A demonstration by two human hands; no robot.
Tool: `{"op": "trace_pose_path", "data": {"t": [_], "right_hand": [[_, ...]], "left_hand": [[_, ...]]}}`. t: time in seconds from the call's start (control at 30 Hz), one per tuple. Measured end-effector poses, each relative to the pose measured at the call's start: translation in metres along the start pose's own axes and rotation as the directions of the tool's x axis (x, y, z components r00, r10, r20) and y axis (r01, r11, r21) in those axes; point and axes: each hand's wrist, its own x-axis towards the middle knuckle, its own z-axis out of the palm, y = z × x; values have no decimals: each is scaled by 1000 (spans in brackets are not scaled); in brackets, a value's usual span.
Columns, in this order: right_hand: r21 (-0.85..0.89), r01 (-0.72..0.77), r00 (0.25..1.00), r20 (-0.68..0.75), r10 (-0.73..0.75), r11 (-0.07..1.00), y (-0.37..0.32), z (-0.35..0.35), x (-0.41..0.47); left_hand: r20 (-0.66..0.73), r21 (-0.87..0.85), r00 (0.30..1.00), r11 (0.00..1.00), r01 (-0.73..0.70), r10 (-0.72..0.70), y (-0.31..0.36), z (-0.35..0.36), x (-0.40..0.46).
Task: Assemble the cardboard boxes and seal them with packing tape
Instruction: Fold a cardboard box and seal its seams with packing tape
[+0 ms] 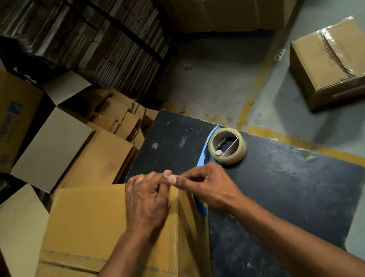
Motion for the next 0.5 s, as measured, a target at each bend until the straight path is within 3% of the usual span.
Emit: {"op": "trace_pose_path", "data": {"t": [0.13, 0.5], "right_hand": [[-58, -1, 999, 33, 3, 998, 8, -3, 9], [31, 109, 966, 231, -113, 994, 38, -23, 32]], "left_hand": [[-4, -4, 1000, 1000, -15, 15, 0, 2, 1], [20, -10, 1000, 1000, -5, 5, -1, 1, 2]]}}
